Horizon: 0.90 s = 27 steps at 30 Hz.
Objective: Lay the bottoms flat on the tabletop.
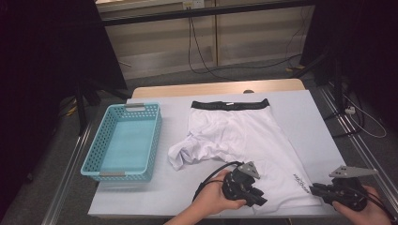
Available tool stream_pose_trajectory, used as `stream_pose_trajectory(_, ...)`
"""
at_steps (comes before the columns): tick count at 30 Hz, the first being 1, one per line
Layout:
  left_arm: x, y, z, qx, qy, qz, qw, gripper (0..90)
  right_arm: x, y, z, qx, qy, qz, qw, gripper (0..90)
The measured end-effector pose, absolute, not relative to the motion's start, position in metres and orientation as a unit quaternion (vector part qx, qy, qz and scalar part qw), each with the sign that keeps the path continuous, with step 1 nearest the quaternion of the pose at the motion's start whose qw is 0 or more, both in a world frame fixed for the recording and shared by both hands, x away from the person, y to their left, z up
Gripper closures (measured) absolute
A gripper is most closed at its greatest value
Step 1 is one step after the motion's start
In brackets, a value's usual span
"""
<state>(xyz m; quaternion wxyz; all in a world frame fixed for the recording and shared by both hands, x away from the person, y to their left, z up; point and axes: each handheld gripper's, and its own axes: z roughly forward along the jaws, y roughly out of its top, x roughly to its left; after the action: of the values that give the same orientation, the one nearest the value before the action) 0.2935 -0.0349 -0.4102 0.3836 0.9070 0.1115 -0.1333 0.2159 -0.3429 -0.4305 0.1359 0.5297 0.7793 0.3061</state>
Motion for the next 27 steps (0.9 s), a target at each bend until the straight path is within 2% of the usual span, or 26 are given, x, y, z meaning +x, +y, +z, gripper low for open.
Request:
stream_pose_trajectory(2, 0.299, -0.031, -0.409, 0.906, 0.123, -0.115, 0.389, 60.5, 0.225, -0.342, -0.429, 0.536, 0.770, 0.312, 0.148, 71.1)
stream_pose_trajectory(4, 0.306, -0.027, -0.409, 0.905, 0.139, -0.096, 0.391, 50.6, 0.236, -0.342, -0.429, 0.548, 0.758, 0.317, 0.158, 67.6)
stream_pose_trajectory(9, 0.322, -0.018, -0.412, 0.909, 0.158, -0.057, 0.382, 38.2, 0.261, -0.339, -0.433, 0.560, 0.748, 0.313, 0.169, 66.9)
stream_pose_trajectory(13, 0.330, -0.012, -0.414, 0.909, 0.173, -0.035, 0.378, 29.0, 0.279, -0.341, -0.432, 0.569, 0.734, 0.322, 0.182, 58.2)
stream_pose_trajectory(18, 0.334, -0.007, -0.415, 0.911, 0.178, -0.017, 0.372, 23.0, 0.305, -0.344, -0.429, 0.582, 0.706, 0.348, 0.204, 47.3)
stream_pose_trajectory(22, 0.337, -0.002, -0.414, 0.910, 0.187, -0.004, 0.369, 19.6, 0.328, -0.337, -0.428, 0.578, 0.707, 0.351, 0.208, 43.8)
stream_pose_trajectory(27, 0.338, 0.006, -0.415, 0.907, 0.202, 0.006, 0.369, 18.6, 0.357, -0.324, -0.430, 0.562, 0.718, 0.340, 0.231, 43.9)
